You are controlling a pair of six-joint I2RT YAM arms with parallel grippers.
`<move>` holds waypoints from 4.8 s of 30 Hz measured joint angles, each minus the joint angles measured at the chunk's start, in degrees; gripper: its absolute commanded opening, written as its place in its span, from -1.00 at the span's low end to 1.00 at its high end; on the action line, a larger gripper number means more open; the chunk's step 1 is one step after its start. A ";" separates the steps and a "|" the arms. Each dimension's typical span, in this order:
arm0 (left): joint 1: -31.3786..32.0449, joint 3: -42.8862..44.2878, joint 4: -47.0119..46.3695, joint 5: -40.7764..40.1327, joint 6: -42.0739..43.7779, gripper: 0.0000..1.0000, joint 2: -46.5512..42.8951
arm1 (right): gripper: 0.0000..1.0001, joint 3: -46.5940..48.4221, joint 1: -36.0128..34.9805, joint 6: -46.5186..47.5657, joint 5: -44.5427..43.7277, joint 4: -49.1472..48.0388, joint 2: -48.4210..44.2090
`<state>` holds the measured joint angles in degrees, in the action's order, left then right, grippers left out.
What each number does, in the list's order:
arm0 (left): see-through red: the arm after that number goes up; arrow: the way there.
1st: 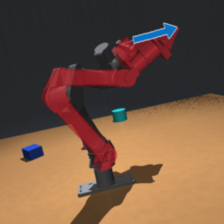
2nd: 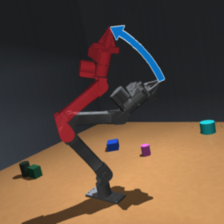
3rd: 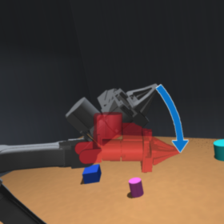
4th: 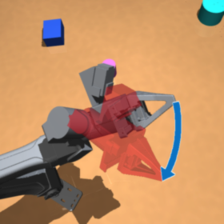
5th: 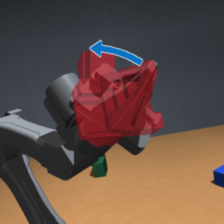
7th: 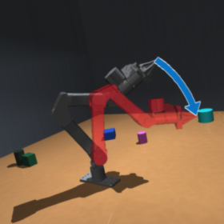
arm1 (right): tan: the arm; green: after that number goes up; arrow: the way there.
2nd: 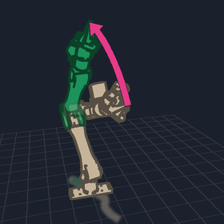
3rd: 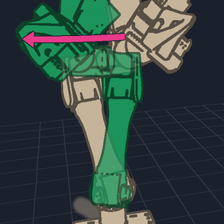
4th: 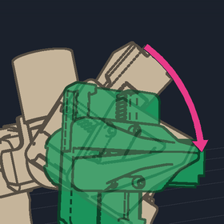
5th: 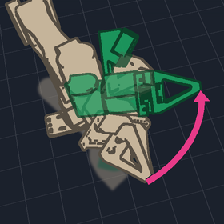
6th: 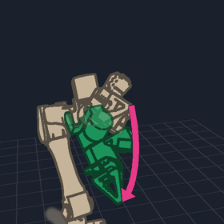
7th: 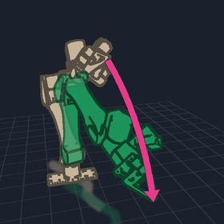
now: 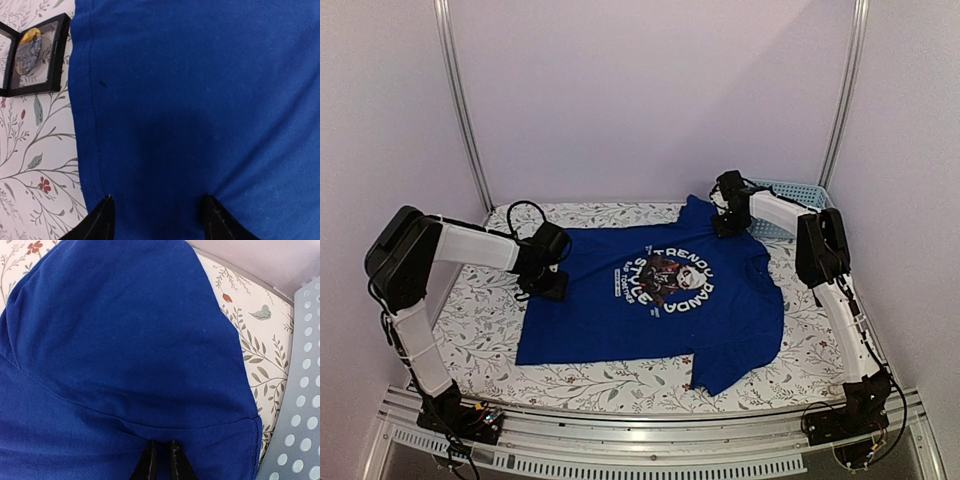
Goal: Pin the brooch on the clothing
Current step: Smooth out the crumpled clothing at the center of the board.
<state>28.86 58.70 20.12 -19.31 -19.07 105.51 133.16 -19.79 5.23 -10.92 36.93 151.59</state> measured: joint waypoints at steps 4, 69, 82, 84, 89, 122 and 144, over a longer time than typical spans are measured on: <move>0.00 0.39 -0.17 -0.98 0.94 0.23 0.24 | -0.71 0.07 0.39 1.75 1.46 -0.02 0.00; 35.50 -1.70 -39.17 17.11 27.67 -1.00 3.15 | -1.00 -79.71 -14.56 -37.16 12.72 -3.10 -65.51; 29.46 4.98 -38.27 17.79 24.09 -1.00 11.45 | -0.76 -66.97 -16.06 -25.33 8.02 2.45 -57.00; 28.17 6.97 -37.77 18.45 23.43 -1.00 12.96 | -0.74 -69.18 -18.82 -24.55 9.35 0.07 -60.04; 26.23 11.26 -35.80 21.35 21.11 -1.00 16.48 | -0.27 -79.76 -22.51 -27.58 14.27 -8.09 -69.33; 24.85 9.68 -35.28 30.71 18.18 -1.00 16.85 | -1.00 -74.51 -43.28 -44.74 -5.51 -7.93 -49.55; 24.85 6.03 -35.60 32.39 18.40 -1.00 13.00 | -0.49 -73.05 -43.28 -34.73 1.86 -9.90 -49.29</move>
<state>53.71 64.73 -15.49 13.08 -0.67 118.52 60.12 -63.07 -29.50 -9.06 27.03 102.30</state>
